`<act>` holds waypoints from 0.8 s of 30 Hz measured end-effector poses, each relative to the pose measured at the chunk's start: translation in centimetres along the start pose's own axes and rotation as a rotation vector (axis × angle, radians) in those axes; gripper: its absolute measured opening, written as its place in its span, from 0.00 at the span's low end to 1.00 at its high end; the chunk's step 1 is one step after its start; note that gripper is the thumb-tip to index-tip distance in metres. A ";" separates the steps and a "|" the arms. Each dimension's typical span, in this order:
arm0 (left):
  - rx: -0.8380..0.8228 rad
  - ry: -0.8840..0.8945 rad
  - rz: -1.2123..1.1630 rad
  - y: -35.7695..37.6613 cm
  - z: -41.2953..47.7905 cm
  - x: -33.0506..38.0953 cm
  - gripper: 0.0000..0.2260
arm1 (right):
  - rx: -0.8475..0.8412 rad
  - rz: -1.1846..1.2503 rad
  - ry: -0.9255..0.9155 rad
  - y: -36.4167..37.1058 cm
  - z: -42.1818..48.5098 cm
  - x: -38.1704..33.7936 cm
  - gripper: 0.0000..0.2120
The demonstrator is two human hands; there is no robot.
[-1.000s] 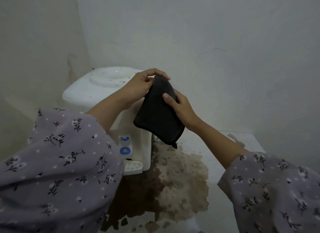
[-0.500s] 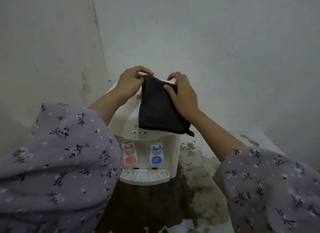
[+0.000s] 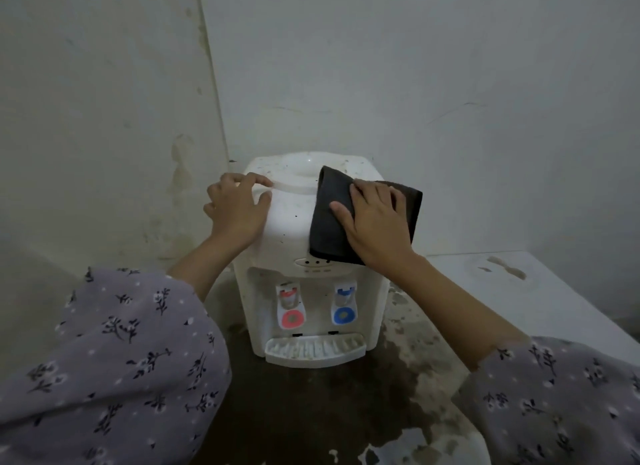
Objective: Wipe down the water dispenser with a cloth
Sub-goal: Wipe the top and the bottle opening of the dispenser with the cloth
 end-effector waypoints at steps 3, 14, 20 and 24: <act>-0.017 -0.065 -0.168 0.2 -0.2 -0.7 0.08 | 0.079 0.065 0.037 0.6 -0.6 -0.7 0.33; -0.018 -0.079 -0.357 -0.7 0.5 -2.8 0.12 | 0.189 0.001 -0.065 2.7 -0.8 -9.7 0.25; -0.032 -0.128 -0.575 -1.1 0.5 -4.1 0.11 | 0.134 -0.105 -0.208 4.1 0.4 -12.9 0.26; -0.044 -0.084 -0.577 -0.6 0.3 -4.4 0.11 | 0.238 -0.030 -0.333 4.0 0.1 -10.8 0.24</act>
Point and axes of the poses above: each hand's wrist, its own z-axis towards the middle knuckle, its own y-axis out of the palm, x = y × z, the point moved 1 cm from there along z, towards the middle knuckle, and after that the axes turned 12 degrees about x, right-handed, at the moved point
